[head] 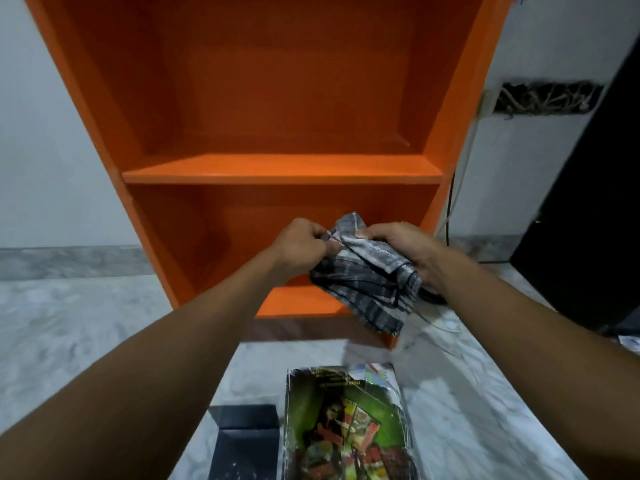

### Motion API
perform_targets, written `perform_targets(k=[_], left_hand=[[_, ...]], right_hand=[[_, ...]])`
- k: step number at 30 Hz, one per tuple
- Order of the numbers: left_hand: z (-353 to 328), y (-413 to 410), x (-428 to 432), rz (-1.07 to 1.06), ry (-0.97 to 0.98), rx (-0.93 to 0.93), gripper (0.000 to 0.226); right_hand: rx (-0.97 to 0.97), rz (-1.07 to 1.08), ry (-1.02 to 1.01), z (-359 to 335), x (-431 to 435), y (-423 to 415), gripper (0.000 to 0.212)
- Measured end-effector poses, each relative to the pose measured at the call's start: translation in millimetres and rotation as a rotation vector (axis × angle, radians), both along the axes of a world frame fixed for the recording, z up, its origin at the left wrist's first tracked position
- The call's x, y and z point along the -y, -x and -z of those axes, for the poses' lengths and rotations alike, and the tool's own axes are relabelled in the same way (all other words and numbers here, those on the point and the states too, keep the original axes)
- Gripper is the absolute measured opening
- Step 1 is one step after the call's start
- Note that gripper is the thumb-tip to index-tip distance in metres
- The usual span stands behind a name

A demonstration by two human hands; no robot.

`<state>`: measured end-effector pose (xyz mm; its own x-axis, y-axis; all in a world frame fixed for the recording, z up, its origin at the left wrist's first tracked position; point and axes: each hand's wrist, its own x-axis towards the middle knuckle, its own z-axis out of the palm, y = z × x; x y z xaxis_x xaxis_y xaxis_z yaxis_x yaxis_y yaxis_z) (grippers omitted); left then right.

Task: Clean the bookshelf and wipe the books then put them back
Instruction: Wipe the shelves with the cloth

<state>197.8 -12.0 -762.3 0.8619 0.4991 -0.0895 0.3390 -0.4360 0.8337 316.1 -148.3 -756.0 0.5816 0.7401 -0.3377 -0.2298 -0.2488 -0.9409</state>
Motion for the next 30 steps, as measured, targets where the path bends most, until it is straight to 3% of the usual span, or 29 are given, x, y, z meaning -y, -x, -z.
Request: perform_targets(k=[7, 12, 15, 17, 22, 25, 28, 30], left_hand=[[40, 2, 14, -0.216, 0.039, -0.063, 0.025], [35, -17, 21, -0.141, -0.006, -0.247, 0.005], [42, -26, 20, -0.124, -0.008, -0.287, 0.009], [53, -27, 21, -0.121, -0.001, -0.3, 0.006], [88, -38, 3, -0.104, 0.082, -0.223, 0.006], [101, -49, -11, -0.071, 0.126, -0.153, 0.019], [118, -56, -22, -0.07, 0.11, -0.111, 0.024], [130, -58, -25, -0.071, 0.031, -0.109, 0.014]], right_hand=[[-0.045, -0.309, 0.046, 71, 6, 10, 0.051], [0.242, -0.19, 0.147, 87, 14, 0, 0.025], [0.351, -0.176, 0.196, 92, 10, -3, 0.01], [0.401, -0.184, 0.249, 99, 6, -5, 0.015], [0.525, -0.228, 0.348, 108, -9, -10, 0.025], [0.624, -0.206, 0.424, 110, -23, -15, 0.033], [0.738, -0.212, 0.571, 114, -39, -20, 0.043], [0.853, -0.246, 0.69, 118, -49, -24, 0.039]])
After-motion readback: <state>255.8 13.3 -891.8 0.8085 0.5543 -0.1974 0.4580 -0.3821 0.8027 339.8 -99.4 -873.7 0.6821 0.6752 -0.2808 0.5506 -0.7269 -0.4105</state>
